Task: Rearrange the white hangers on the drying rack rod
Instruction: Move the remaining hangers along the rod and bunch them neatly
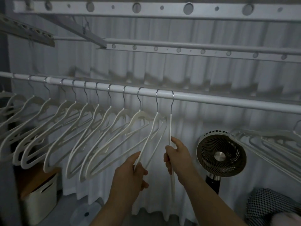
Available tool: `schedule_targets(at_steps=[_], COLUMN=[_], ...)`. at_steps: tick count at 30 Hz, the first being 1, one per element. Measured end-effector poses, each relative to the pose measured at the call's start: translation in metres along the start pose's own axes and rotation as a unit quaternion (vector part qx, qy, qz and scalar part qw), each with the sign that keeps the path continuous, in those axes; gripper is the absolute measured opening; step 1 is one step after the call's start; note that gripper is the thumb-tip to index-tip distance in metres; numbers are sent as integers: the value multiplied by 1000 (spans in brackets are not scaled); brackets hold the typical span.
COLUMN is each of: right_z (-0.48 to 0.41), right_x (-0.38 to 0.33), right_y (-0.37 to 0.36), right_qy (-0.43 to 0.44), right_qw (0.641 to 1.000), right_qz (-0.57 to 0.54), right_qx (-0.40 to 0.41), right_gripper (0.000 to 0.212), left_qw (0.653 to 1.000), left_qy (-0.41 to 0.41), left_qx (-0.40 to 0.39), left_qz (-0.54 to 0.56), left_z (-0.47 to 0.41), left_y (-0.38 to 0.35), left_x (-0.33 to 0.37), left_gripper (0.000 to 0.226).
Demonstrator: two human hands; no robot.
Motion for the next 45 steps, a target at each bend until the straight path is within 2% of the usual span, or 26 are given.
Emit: schedule_targets(at_steps=[9, 16, 22, 24, 27, 30, 33, 36, 38, 42, 45], right_z=[2, 7, 12, 16, 26, 42, 59, 69, 71, 69, 63], right_x=[-1, -7, -14, -19, -31, -48, -67, -84, -92, -94, -91], right_y=[3, 7, 34, 50, 83, 130, 189, 253, 295, 364, 395], right_qy=[11, 9, 88, 105, 129, 173, 224, 250, 260, 216, 164], right_qw=[1000, 999, 992, 990, 988, 980, 967, 953, 945, 945, 950], right_qz=[9, 27, 79, 83, 72, 75, 89, 121, 135, 159, 191], right_qx=[-12, -33, 32, 43, 53, 60, 88, 120, 148, 188, 186], right_gripper=[41, 44, 38, 32, 20, 14, 17, 16, 17, 16, 20], left_qw=[991, 984, 968, 956, 932, 929, 946, 974, 985, 993, 990], left_qy=[-36, -38, -32, -56, -141, -196, -230, -186, -153, -116, -116], left_qx=[67, 93, 141, 189, 261, 277, 208, 122, 70, -15, -80], left_qz=[-108, -144, -207, -217, -211, -146, -93, -42, -28, -12, 12], left_z=[-3, 4, 12, 20, 38, 59, 80, 96, 105, 123, 133], left_y=[11, 20, 35, 33, 13, -32, -94, -154, -192, -260, -303], left_x=[-9, -3, 12, 23, 42, 62, 79, 81, 77, 80, 93], left_gripper=[32, 38, 41, 38, 27, 18, 21, 32, 31, 25, 29])
Point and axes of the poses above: each hand's wrist, its own z-axis away from the middle knuckle, its own y-axis out of the back of the hand, x = y × z, the point moved 2 cm from there along -z, towards the middle knuckle, and after that the axes turned 9 degrees about -z, right-handed, at the moved point
